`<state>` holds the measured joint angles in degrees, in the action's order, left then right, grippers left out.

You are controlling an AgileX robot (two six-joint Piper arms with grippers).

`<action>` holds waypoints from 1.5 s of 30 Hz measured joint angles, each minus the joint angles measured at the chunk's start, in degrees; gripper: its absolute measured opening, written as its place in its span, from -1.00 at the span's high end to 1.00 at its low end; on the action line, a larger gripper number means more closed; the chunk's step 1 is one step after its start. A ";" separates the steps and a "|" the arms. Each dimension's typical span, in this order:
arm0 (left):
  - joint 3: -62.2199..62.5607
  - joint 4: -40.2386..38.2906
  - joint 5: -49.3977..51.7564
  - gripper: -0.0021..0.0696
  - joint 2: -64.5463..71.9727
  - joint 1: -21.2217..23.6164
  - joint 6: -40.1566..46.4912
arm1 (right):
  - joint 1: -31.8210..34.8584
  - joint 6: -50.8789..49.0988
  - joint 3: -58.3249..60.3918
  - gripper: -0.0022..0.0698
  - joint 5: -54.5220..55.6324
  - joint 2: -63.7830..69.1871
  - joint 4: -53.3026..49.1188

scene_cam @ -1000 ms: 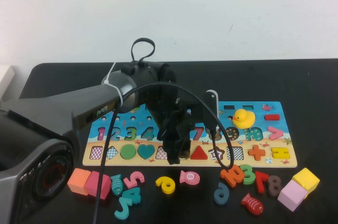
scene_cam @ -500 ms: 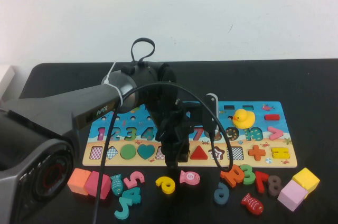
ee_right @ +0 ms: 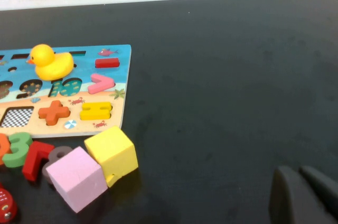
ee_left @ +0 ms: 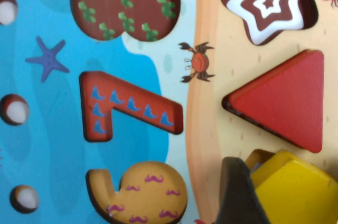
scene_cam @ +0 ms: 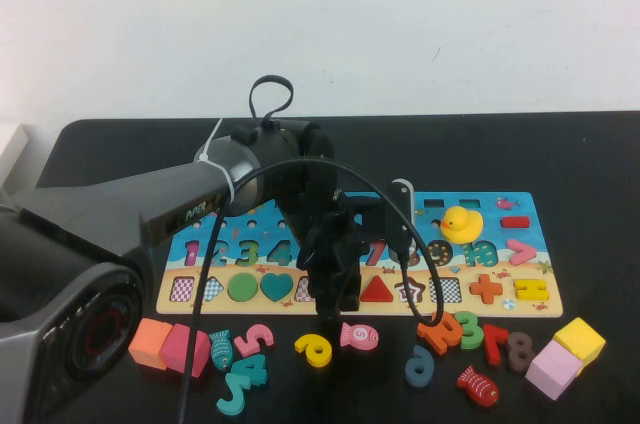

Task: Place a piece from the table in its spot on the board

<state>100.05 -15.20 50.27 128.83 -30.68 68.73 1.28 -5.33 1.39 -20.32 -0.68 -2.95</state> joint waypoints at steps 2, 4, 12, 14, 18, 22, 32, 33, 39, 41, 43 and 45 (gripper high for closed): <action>0.00 0.00 -0.12 -0.06 0.00 0.00 0.00 | 0.00 0.00 0.00 0.89 0.00 0.00 0.00; 0.00 0.00 -0.33 -0.07 0.00 0.00 0.00 | 0.00 0.00 0.00 0.89 0.00 0.00 0.00; 0.00 0.00 -1.01 -0.08 0.00 0.00 0.12 | 0.00 0.00 0.00 0.89 0.00 0.00 0.00; 0.00 0.00 -1.15 -0.12 0.00 0.00 0.12 | 0.00 0.00 0.00 0.89 0.00 0.00 0.00; 0.00 0.00 -1.50 -0.31 0.00 0.00 0.12 | 0.00 0.00 0.00 0.89 0.00 0.00 0.00; 0.00 0.23 -1.68 -0.42 0.00 0.00 0.01 | 0.00 0.00 0.00 0.89 0.00 0.00 0.00; 0.00 4.96 0.38 -0.43 -5.15 0.00 -0.32 | 0.00 0.00 0.00 0.89 0.00 0.00 0.00; 0.00 5.08 0.93 -0.38 -5.85 0.00 -1.09 | 0.00 0.00 0.00 0.89 0.00 0.00 0.00; 0.00 5.08 2.40 0.58 -6.96 0.00 -13.49 | 0.00 0.00 0.00 0.89 0.00 0.00 0.00; 0.00 4.36 2.82 0.77 -6.75 0.00 -16.15 | 0.00 0.00 0.00 0.89 0.00 0.00 0.00; 0.00 3.11 2.87 0.87 -6.51 0.00 -17.20 | 0.00 0.00 0.00 0.89 0.00 0.00 0.00; 0.00 1.50 2.53 0.91 -6.01 0.00 -18.27 | 0.00 0.00 0.00 0.89 0.00 0.00 0.00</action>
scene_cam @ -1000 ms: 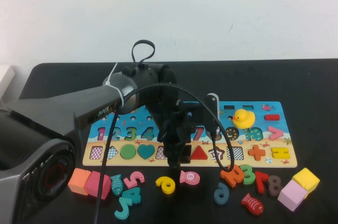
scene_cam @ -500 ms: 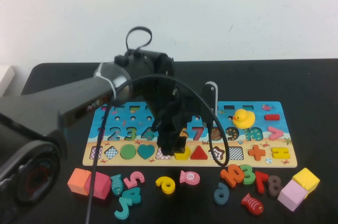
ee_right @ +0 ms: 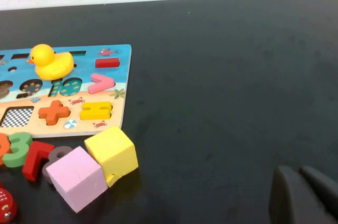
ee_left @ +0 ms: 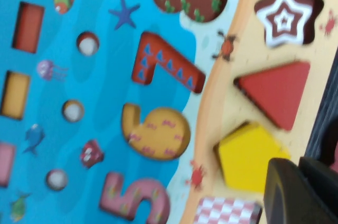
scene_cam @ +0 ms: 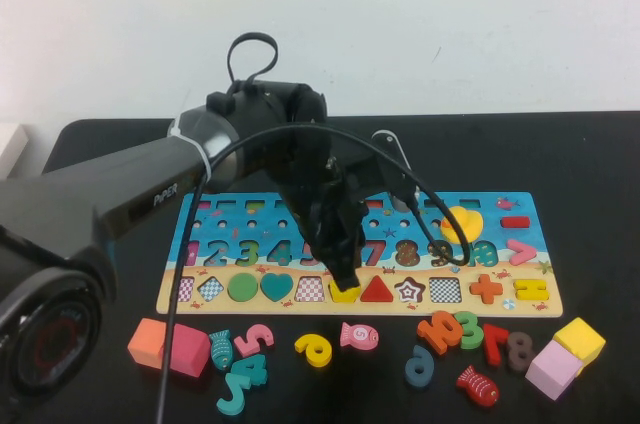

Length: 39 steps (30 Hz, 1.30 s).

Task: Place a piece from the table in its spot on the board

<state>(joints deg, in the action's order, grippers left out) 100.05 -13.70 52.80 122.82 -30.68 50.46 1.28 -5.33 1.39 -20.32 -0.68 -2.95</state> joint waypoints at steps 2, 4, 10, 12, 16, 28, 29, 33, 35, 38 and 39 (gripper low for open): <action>0.00 -1.76 -0.68 0.93 0.54 0.00 -0.36 | 0.00 0.00 0.00 0.89 0.00 0.00 0.00; 0.00 -3.52 -1.45 0.93 1.37 0.00 -0.70 | 0.00 0.00 0.00 0.89 0.00 0.00 0.00; 0.00 -5.43 -1.38 0.94 3.37 0.00 -1.05 | 0.00 0.00 0.00 0.89 -0.09 0.00 0.00; 0.00 -5.43 -1.17 0.94 3.99 0.00 -1.29 | 0.00 0.00 0.00 0.89 -0.09 0.00 0.00; 0.00 -4.27 -1.27 0.94 4.85 0.00 -1.40 | 0.00 0.00 0.00 0.89 -0.09 0.00 0.00; 0.03 -1.09 -2.64 0.94 5.33 0.00 -4.19 | 0.00 0.00 0.00 0.89 -0.09 0.00 0.00; 0.03 -1.09 -2.73 0.94 5.22 0.00 -4.27 | 0.00 0.00 0.00 0.89 -0.09 0.00 0.00; 0.03 -1.09 -2.08 0.94 2.78 0.00 -4.75 | 0.00 0.00 0.00 0.89 -0.09 0.00 0.00; 0.03 -1.09 -1.49 0.94 0.28 0.00 -5.57 | 0.00 0.00 0.00 0.89 -0.09 0.00 0.00; -0.46 -1.09 -1.54 0.94 -4.80 0.00 -6.61 | 0.00 0.00 0.00 0.89 -0.09 0.00 0.00; -1.20 -1.09 -1.99 0.94 -6.94 0.00 -7.30 | 0.00 0.00 0.00 0.89 -0.09 0.00 0.00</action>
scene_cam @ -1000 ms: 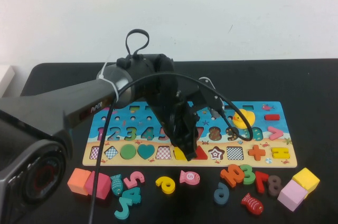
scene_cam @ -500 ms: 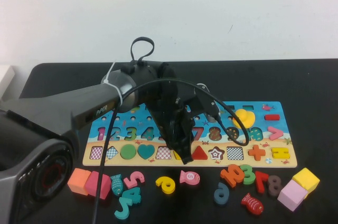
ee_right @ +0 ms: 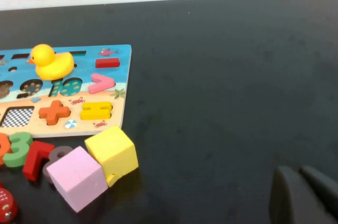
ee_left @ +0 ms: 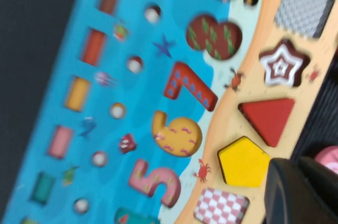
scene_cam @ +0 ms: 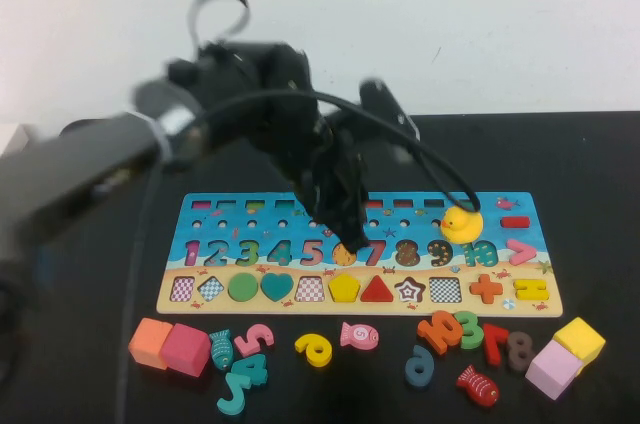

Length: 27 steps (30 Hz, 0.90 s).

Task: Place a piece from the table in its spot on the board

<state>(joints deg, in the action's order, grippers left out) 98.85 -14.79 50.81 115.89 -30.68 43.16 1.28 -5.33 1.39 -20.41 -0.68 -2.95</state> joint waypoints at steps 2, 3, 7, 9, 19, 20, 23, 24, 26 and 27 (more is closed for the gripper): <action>-2.60 0.00 -1.19 0.94 -4.68 0.00 -1.18 | 0.00 0.00 0.00 0.89 0.00 0.00 0.00; -4.46 0.00 -2.06 0.94 -7.22 0.00 -1.70 | 0.00 0.00 0.00 0.89 0.00 0.00 0.00; -14.12 -1.02 -6.85 0.94 -17.74 0.00 -3.32 | 0.00 0.00 0.00 0.89 0.00 0.00 0.00; -19.40 -2.44 -9.45 0.94 -22.94 0.00 -4.23 | 0.00 0.00 0.00 0.89 0.00 0.00 0.00; -45.75 -6.28 -23.40 0.94 -47.72 0.00 -9.08 | 0.00 0.00 0.00 0.89 0.00 0.00 0.00; -47.74 -6.28 -23.67 0.94 -49.84 0.00 -9.41 | 0.00 0.00 0.00 0.89 0.00 0.00 0.00; -52.39 -6.37 -23.58 0.94 -55.59 0.00 -10.16 | 0.00 0.00 0.00 0.89 0.00 0.00 0.00; -53.74 -6.25 -23.11 0.94 -57.65 0.00 -10.65 | 0.00 0.00 0.00 0.89 0.00 0.00 0.00; -55.65 -4.71 -21.45 0.94 -61.82 0.00 -11.89 | 0.00 0.00 0.00 0.89 0.00 0.00 0.00; -56.08 -3.55 -20.42 0.94 -63.49 0.00 -12.45 | 0.00 0.00 0.00 0.89 0.00 0.00 0.00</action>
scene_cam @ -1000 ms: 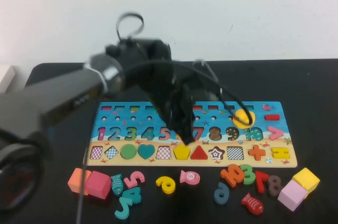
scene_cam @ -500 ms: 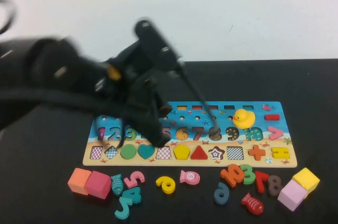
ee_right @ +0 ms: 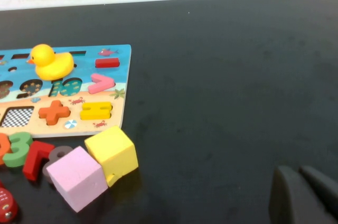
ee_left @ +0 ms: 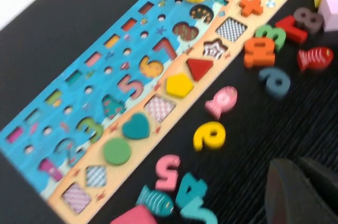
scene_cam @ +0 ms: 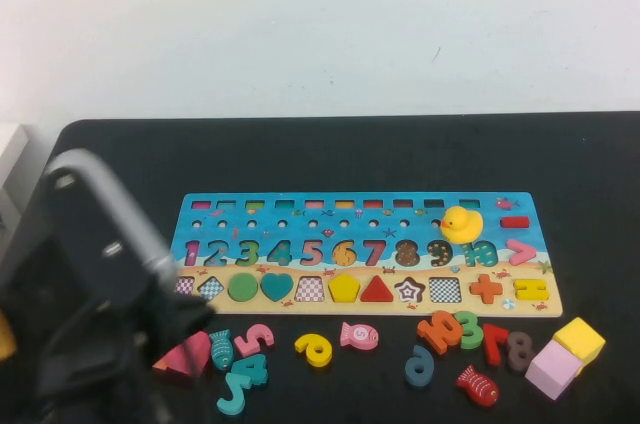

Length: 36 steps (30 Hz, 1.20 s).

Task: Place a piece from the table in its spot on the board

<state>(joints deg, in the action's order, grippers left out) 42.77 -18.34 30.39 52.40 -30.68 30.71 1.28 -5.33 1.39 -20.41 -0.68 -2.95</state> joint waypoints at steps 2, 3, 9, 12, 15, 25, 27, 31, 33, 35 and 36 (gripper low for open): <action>-0.59 2.91 2.42 0.94 -4.08 0.00 -2.49 | 0.00 0.00 0.00 0.89 0.00 0.00 0.00; -0.74 4.40 3.25 0.94 -5.72 0.00 -4.46 | 0.00 0.00 0.00 0.89 0.00 0.00 0.00; -2.09 11.53 10.79 0.94 -16.60 0.00 -12.13 | 0.00 0.00 0.00 0.89 0.00 0.00 0.00; -4.63 15.06 14.51 0.94 -20.72 0.00 -16.94 | 0.00 0.00 0.00 0.89 0.00 0.00 0.00; -8.42 18.73 14.48 0.94 -24.39 0.00 -23.94 | 0.00 0.00 0.00 0.89 0.00 0.00 0.00; -27.59 24.24 -9.61 0.94 -41.10 10.36 -31.49 | 0.00 0.00 0.00 0.89 0.00 0.00 -0.06; -31.12 23.63 -12.90 0.94 -44.53 13.65 -31.53 | 0.00 0.00 0.00 0.89 0.00 0.00 -0.06; -36.94 23.27 -16.26 0.94 -50.28 20.37 -31.76 | 0.00 0.00 0.00 0.89 0.00 0.00 -0.06; -39.03 22.82 -16.99 0.94 -52.22 22.97 -31.89 | 0.00 0.00 0.00 0.89 0.00 0.00 -0.06; -40.86 22.19 -17.37 0.94 -52.86 25.38 -32.02 | 0.00 0.00 0.00 0.89 0.00 0.00 -0.06; -41.61 22.08 -17.37 0.94 -52.94 26.23 -32.14 | 0.00 0.00 0.00 0.89 0.00 0.00 -0.06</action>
<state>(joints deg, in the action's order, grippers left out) 1.16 3.74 13.02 -0.54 -4.45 -1.43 1.28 -5.33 1.39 -20.41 -0.68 -3.00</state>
